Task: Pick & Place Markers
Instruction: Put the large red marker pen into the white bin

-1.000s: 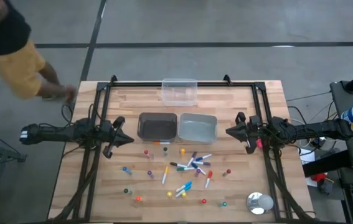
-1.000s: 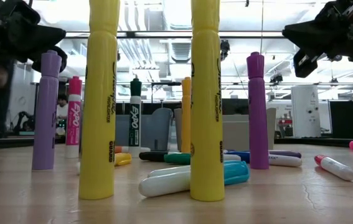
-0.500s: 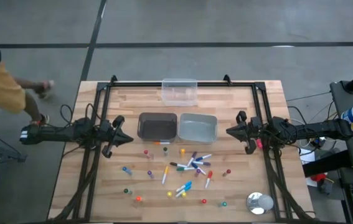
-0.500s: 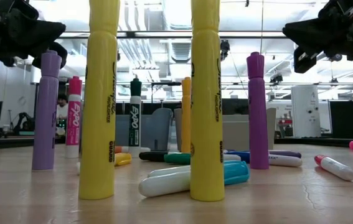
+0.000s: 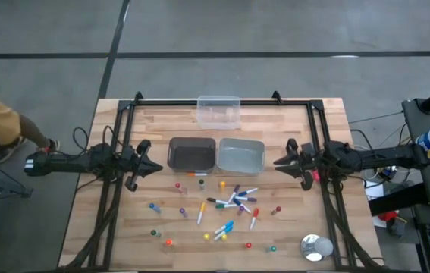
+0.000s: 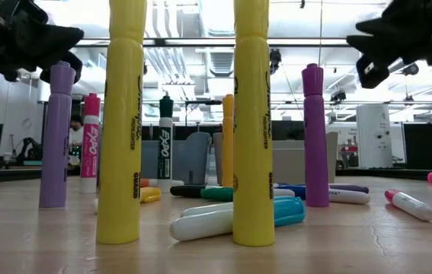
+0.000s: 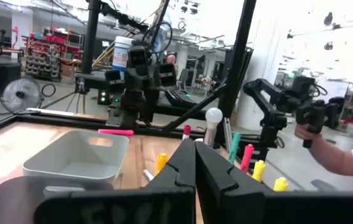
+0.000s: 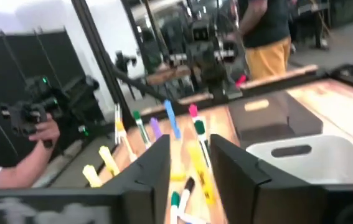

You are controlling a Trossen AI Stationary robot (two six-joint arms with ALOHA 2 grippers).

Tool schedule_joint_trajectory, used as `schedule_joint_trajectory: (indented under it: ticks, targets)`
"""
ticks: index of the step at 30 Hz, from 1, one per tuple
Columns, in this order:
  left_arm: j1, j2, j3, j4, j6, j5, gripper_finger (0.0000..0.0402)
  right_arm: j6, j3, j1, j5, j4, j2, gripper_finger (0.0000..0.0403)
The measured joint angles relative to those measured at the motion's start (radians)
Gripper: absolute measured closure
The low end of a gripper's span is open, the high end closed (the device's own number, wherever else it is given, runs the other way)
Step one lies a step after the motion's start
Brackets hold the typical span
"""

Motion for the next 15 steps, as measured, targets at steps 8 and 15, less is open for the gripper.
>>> schedule_joint_trajectory:
  ticks: [8,15]
  targets:
    - [0.000,0.000,0.000,-0.002,-0.019,0.000,0.0401,-0.036,0.299,0.070,0.049,-0.437,0.119,0.0242]
    - [0.000,0.000,0.000,-0.002,-0.030,0.000,0.0401,0.027,0.498,0.146,0.052,-0.634,0.291,0.0241]
